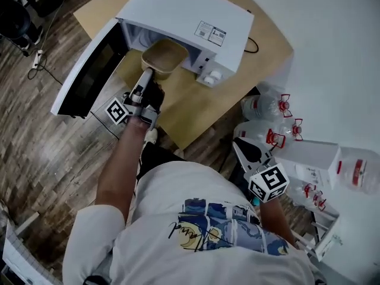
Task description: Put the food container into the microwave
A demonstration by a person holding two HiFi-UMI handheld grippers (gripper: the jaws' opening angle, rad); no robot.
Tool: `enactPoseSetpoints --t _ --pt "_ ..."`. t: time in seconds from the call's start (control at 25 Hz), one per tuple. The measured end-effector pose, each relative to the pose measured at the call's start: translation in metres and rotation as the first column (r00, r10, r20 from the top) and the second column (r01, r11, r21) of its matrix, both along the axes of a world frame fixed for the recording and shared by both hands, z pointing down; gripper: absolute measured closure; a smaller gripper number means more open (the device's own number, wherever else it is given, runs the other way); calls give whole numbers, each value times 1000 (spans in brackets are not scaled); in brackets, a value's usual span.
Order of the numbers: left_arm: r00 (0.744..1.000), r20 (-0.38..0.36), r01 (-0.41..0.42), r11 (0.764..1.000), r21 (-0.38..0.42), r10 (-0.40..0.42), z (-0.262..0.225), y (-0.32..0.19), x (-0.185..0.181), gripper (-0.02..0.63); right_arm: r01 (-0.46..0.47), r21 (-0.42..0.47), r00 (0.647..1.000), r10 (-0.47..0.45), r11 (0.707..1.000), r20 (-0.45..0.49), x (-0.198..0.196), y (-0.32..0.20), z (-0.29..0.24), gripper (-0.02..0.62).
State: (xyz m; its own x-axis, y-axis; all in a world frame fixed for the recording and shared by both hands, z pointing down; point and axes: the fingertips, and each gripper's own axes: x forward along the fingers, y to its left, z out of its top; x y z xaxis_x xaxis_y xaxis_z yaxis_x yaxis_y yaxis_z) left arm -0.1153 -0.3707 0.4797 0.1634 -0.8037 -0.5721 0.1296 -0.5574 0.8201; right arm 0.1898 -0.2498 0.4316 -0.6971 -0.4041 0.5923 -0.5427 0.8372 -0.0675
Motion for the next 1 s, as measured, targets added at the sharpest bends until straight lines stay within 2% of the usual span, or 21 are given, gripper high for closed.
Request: enactPoseSetpoints --t 0.24,0.52,0.84,1.0 --pt "997 -50 -58 998 -2 58 18 -52 -5 601 -39 3 998 39 999 -47 -23 -16 -4 569" --pt "992 -62 -112 993 -29 110 38 -100 -6 601 -126 0 990 125 992 -67 -36 -25 -8 569" --pt "988 -8 -156 982 -106 156 61 -137 0 600 -233 3 969 233 972 -88 -34 -29 -8 569" --pt "986 66 -137 971 -196 152 77 -147 -1 598 -240 7 966 239 971 -102 -44 -30 -7 569"
